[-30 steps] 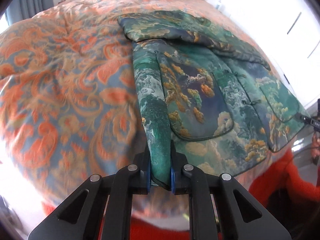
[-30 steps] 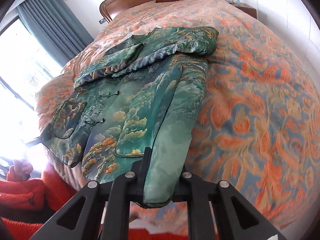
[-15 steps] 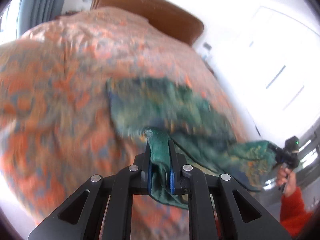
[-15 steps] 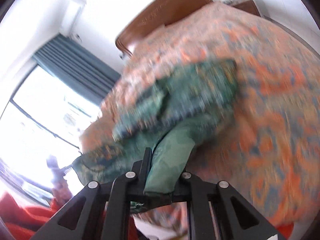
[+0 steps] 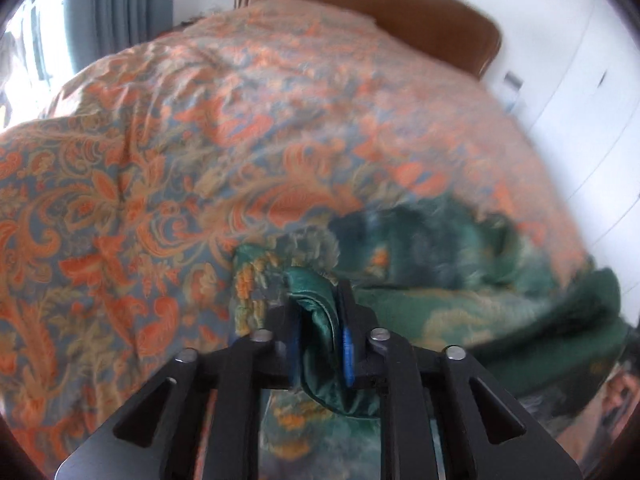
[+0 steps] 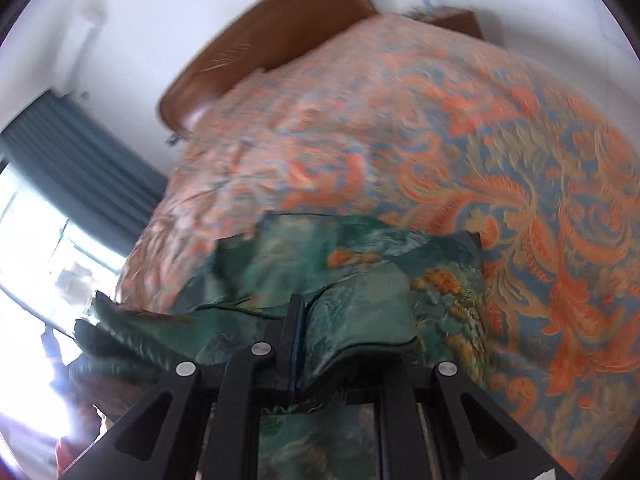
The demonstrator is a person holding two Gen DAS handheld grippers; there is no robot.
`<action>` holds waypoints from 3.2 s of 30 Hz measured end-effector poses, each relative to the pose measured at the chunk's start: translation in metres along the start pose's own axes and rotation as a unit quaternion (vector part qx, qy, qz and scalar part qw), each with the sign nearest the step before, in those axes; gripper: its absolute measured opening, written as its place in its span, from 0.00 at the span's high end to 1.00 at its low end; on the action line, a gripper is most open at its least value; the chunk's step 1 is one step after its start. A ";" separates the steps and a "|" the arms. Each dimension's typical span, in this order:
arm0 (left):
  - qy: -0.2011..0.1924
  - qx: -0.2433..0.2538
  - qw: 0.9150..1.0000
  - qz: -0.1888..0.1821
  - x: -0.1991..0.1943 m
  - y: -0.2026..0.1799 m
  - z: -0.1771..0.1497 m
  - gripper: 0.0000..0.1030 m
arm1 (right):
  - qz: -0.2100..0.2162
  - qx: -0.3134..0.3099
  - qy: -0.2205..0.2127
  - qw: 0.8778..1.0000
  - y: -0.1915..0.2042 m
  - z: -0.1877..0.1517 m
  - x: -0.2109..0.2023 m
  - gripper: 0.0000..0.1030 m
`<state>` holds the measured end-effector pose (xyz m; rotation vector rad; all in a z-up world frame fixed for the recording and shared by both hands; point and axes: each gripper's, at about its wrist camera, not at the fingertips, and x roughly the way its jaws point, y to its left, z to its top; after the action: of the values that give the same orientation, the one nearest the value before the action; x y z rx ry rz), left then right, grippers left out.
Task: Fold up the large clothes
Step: 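Lift the hem with both tools and fold it up toward the collar, then release the folded hem from both tools and pat the bundle flat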
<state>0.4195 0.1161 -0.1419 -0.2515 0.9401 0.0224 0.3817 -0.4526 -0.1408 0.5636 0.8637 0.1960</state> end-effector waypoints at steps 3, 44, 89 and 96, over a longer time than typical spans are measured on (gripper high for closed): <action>0.016 0.033 0.999 0.035 0.016 -0.008 -0.001 0.16 | -0.002 0.048 0.017 0.999 -0.021 -0.008 0.025 0.83; -0.018 -0.006 1.000 -0.008 0.084 0.020 -0.037 0.86 | -0.208 -0.203 -0.064 0.955 0.031 0.001 0.051 0.84; -0.071 0.226 0.970 -0.047 -0.043 -0.135 -0.120 0.05 | -0.131 -0.169 -0.127 0.969 0.047 -0.200 -0.054 0.29; 0.026 0.259 0.966 -0.006 0.044 -0.188 -0.096 0.05 | -0.101 -0.149 -0.155 0.971 0.045 -0.235 -0.098 0.29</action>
<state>0.3932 -0.0914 -0.1927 0.2278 0.9642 -0.2410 0.1420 -0.3613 -0.1723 0.2143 0.5685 0.0464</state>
